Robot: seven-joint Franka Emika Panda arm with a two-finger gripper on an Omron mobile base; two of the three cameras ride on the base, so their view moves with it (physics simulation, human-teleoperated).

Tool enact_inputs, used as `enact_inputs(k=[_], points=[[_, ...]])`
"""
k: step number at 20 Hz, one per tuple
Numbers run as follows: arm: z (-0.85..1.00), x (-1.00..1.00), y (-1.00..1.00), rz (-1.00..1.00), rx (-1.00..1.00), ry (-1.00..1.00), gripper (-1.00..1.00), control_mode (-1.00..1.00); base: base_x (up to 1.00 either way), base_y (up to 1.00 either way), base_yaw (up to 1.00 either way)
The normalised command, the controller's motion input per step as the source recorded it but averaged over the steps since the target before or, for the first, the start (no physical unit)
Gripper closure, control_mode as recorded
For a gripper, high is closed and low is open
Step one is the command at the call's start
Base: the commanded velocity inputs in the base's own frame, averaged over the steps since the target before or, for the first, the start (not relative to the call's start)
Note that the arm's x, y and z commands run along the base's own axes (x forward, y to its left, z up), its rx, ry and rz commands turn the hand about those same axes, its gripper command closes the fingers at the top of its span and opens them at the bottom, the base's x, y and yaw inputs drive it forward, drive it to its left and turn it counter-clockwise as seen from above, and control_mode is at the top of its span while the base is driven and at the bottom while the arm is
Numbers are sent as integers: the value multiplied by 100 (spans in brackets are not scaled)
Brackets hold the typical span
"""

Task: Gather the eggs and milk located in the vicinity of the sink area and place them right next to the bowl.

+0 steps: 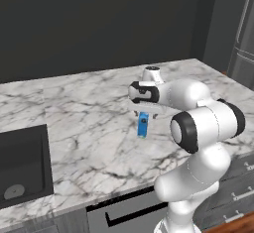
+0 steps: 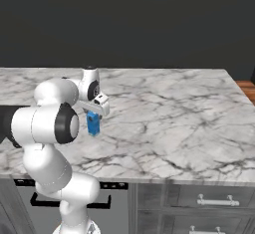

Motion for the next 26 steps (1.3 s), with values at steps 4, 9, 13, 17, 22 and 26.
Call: enact_inputs(k=[4,9,13,17,22,26], points=[[-1,0,0,0,0,0,-100,-100,0,0,0],[-17,0,1,0,0,-2,-100,-100,0,0,0],[-45,0,5,0,0,-7,-100,-100,0,0,0],[-24,0,1,0,0,-4,-100,-100,0,0,0],[-1,0,0,0,0,0,-100,-100,0,0,0],[0,0,0,0,0,0,100,-100,0,0,0]])
